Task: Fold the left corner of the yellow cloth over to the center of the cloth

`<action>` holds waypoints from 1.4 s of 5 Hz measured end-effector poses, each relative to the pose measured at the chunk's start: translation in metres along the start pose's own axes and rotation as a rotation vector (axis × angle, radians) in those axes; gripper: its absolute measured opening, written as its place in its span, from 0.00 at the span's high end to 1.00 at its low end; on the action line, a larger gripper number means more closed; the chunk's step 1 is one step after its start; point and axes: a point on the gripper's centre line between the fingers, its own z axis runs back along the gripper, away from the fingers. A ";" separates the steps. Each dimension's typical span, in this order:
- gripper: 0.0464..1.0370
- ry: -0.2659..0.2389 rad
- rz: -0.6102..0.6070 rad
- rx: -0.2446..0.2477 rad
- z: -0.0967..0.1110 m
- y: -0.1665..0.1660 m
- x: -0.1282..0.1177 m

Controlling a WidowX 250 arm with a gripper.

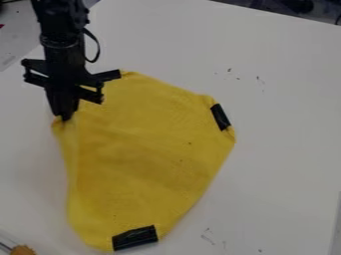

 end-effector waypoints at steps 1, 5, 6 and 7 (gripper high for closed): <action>0.98 -0.012 -0.040 -0.055 -0.005 -0.036 0.022; 0.79 -0.067 -0.090 -0.212 -0.035 -0.082 0.051; 0.52 -0.103 -0.106 -0.233 -0.027 -0.085 0.061; 0.21 -0.149 -0.124 -0.267 -0.013 -0.102 0.075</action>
